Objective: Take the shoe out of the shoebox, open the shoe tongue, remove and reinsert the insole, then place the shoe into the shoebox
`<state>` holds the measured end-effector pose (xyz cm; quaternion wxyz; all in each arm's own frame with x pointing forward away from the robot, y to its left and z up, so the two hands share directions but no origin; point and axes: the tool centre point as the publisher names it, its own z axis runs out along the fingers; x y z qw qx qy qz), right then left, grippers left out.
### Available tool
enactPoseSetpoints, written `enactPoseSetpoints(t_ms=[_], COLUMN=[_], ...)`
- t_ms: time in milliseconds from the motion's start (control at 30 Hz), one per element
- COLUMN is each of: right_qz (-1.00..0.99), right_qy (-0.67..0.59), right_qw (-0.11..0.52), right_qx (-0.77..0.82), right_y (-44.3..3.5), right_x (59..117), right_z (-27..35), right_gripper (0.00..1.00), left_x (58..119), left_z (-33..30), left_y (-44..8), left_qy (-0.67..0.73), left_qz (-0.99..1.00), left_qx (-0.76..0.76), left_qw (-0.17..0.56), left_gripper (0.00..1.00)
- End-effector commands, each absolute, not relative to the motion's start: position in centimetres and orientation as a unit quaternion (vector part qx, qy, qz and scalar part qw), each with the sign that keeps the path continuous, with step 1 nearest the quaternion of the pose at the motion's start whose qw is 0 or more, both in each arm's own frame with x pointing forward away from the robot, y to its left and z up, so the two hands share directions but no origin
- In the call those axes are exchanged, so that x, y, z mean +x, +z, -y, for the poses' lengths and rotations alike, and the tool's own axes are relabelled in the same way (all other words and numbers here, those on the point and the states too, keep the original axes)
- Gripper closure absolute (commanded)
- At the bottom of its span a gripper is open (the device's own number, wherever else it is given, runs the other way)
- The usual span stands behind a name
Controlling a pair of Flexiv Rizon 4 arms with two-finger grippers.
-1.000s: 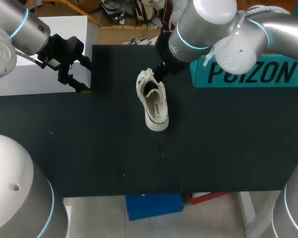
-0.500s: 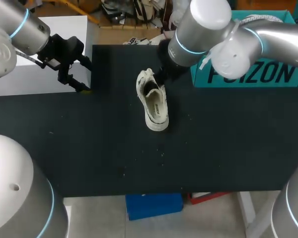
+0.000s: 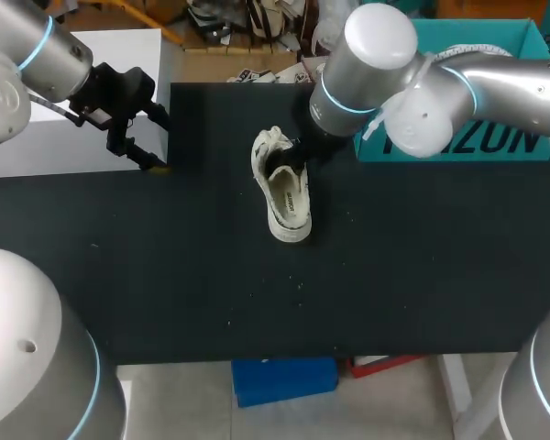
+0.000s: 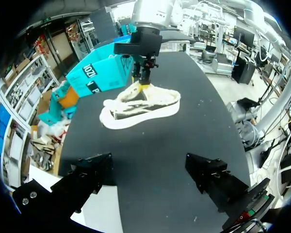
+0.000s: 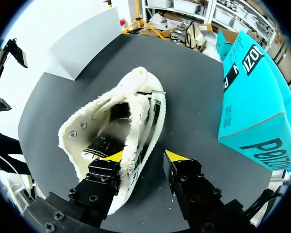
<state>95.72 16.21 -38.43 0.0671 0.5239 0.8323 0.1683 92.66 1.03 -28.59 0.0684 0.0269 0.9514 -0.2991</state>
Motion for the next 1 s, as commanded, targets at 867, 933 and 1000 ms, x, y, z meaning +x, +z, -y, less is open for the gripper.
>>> enactPoseSetpoints(t_ms=[867,933,1000], right_qz=[-0.842,-0.849,-0.856], right_qy=[0.149,0.155,0.165], right_qw=[0.004,-0.011,-0.030], right_qx=[0.518,0.505,0.489], right_y=[-33.6,-32.1,-30.6], right_x=[94.7,94.5,94.4], right_z=[-17.2,-17.1,-17.0], right_gripper=[1.00,1.00,1.00], left_x=[92.6,92.6,92.6], left_z=[-1.0,-1.0,-1.0], left_y=[-28.7,-28.7,-28.7], left_qy=[-0.299,-0.299,-0.299], left_qz=[-0.951,-0.951,-0.951], left_qx=[0.027,0.027,0.027], left_qw=[0.071,0.071,0.071], left_gripper=[0.00,0.00,0.00])
